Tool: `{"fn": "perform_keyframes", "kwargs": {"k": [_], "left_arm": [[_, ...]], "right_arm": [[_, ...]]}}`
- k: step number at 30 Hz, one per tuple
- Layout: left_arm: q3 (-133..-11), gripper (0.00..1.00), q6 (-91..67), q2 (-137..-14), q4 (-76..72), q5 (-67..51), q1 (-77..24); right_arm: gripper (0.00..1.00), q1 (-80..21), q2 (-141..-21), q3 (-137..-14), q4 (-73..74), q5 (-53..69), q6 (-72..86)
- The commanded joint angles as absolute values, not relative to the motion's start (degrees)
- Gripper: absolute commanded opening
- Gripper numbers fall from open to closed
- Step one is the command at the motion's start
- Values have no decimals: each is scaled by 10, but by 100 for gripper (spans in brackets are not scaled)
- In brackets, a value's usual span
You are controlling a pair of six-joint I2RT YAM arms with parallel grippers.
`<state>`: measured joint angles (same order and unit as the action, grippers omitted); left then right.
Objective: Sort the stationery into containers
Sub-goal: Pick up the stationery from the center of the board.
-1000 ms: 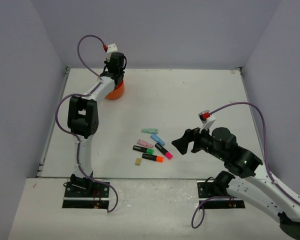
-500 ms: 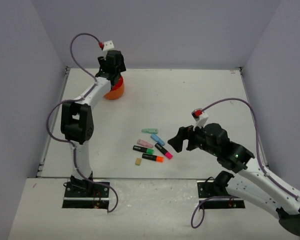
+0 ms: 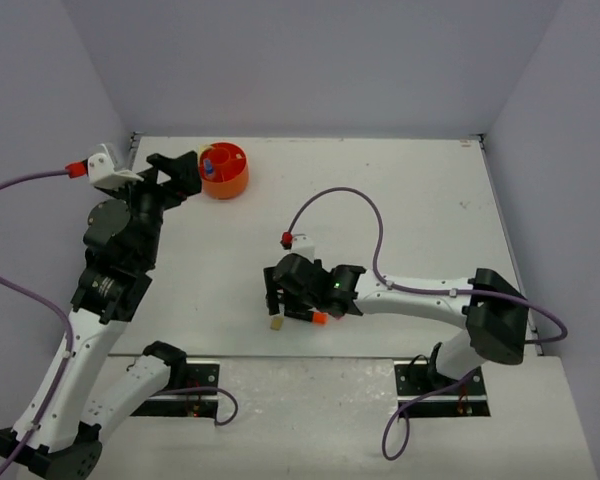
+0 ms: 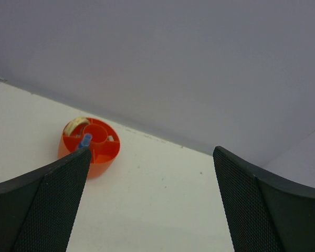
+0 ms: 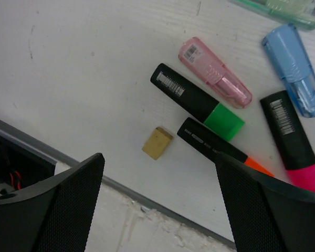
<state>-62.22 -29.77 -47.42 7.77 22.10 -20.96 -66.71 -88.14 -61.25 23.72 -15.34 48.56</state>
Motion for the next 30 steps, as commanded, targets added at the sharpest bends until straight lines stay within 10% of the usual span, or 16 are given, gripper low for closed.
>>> {"fn": "perform_keyframes", "kwargs": {"k": [1, 30], "left_arm": [[-580, 100, -279, -449, 207, 197, -208], [-472, 100, -191, -378, 295, 184, -208]], "right_arm": [[83, -702, -934, -641, 214, -234, 585], [42, -754, -1106, -736, 330, -264, 711]]}}
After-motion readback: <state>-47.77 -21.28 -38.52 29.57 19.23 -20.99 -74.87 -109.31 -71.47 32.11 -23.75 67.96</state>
